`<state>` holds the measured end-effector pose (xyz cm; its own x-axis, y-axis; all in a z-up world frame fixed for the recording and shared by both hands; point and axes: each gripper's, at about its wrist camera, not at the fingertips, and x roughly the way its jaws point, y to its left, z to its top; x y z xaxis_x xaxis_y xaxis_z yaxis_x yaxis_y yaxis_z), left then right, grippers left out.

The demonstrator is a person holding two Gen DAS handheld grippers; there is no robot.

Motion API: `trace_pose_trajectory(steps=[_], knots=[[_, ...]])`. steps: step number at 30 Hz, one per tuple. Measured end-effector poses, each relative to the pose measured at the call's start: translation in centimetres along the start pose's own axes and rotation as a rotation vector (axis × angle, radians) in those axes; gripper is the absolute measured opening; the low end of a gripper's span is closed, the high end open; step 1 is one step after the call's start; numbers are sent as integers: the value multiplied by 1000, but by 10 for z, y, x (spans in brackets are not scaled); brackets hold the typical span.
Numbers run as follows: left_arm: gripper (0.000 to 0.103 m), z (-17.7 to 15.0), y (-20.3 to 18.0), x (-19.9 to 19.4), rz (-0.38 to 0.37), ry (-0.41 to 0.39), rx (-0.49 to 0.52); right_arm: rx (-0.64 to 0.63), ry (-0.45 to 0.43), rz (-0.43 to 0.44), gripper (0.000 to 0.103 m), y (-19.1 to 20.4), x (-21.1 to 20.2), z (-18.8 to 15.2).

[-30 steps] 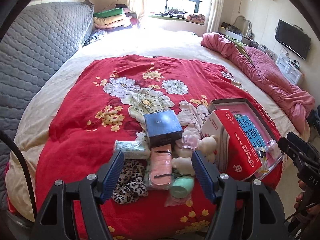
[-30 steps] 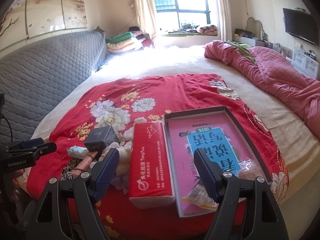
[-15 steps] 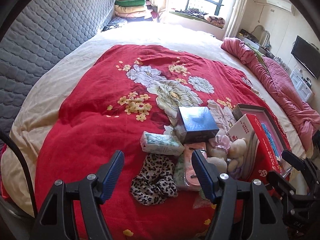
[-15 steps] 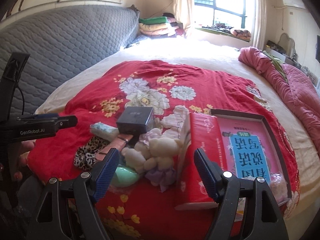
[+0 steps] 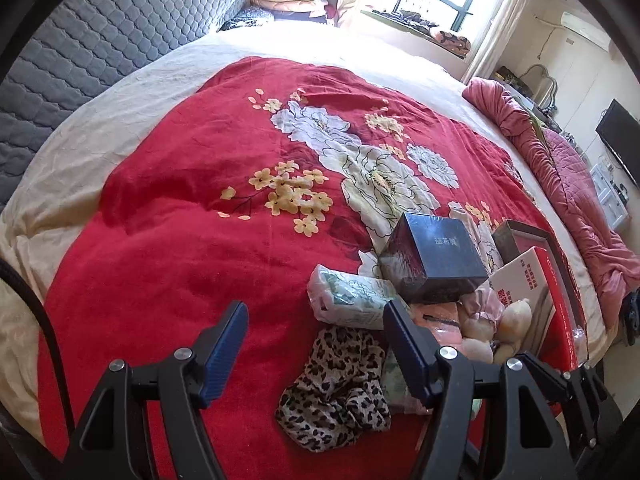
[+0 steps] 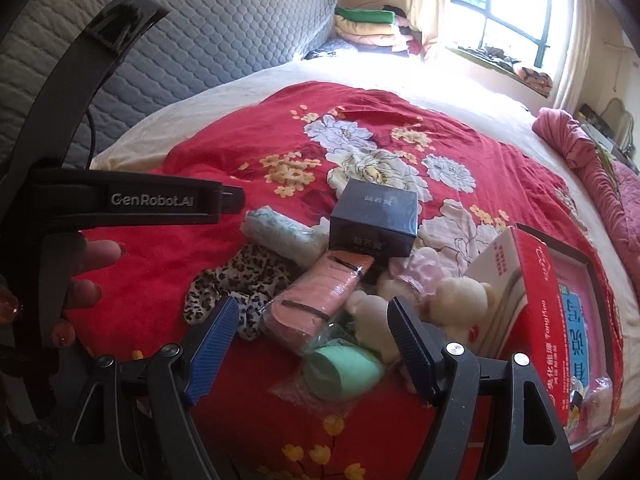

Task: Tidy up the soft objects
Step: 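Grasp the clear green-white packet with the left tool while the right tool grasps the pink banded roll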

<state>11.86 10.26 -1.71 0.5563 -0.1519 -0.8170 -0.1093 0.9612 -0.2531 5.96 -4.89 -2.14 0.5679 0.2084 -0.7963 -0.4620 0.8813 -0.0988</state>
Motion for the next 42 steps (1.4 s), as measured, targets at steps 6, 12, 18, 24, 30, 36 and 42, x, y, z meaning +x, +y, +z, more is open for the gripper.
trace_pose_trajectory(steps=[6,12,18,24,30,36,42], knots=[[69,6,5,28,-20,48,-25,6,45,-53,79,2,35,5],[69,6,13,45,-45,82,-60,3,63,-42,63,3,52,-2],[69,11,14,62,-134,109,-110,17,39,-9,48,-6,47,-6],[40,13,7,80,-213,160,-136,72,22,41,45,-19,38,-7],[19,19,18,74,-270,113,-165,89,-4,58,44,-24,28,-7],[18,22,16,53,-279,59,-151,132,-32,90,44,-33,16,-7],[18,18,8,10,-242,-20,-109,137,-93,94,44,-41,-5,-7]])
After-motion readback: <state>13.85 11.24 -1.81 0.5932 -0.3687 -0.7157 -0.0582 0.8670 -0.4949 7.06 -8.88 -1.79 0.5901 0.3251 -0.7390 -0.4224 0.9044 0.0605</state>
